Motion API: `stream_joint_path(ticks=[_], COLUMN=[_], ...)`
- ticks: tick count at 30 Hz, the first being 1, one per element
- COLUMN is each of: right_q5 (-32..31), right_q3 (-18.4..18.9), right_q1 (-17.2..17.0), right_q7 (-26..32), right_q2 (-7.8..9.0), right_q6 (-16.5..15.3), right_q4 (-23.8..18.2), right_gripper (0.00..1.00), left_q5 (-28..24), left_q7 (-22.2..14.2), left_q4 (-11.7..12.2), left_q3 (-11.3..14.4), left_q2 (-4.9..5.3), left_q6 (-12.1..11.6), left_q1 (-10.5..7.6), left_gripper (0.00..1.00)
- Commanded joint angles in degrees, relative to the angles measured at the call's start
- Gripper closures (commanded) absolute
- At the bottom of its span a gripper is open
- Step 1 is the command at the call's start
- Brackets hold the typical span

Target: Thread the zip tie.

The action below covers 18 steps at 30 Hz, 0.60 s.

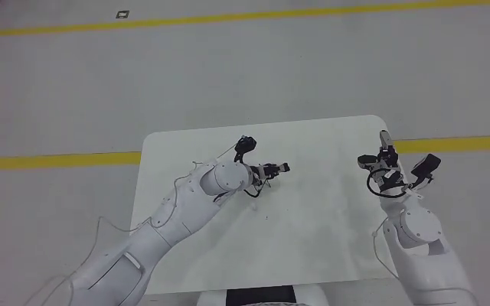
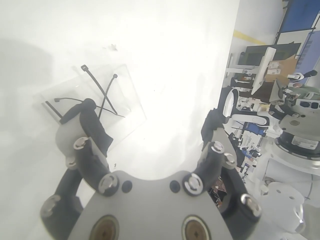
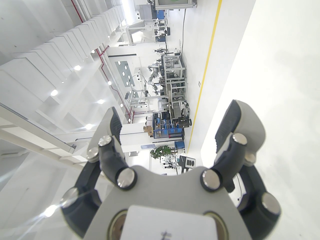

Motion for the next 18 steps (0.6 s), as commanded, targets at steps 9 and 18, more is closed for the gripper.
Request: stream_joint_path(ticks=[9, 18], right_q5=[0.0, 0.0], right_q3=[0.0, 0.0], right_q1=[0.0, 0.0], right_q7=[0.0, 0.0], right_q2=[0.0, 0.0], right_q6=[0.0, 0.0], right_q4=[0.0, 0.0], right_gripper=[0.0, 0.0], left_q5=[4.5, 5.6], left_q7=[1.2, 1.8], left_q4=[-1.3, -1.4], left_q3=[-0.9, -1.9], left_q2=[0.19, 0.01], left_q6=[0.4, 0.4], left_q1=[2.06, 2.78], left_gripper=[0.0, 0.0])
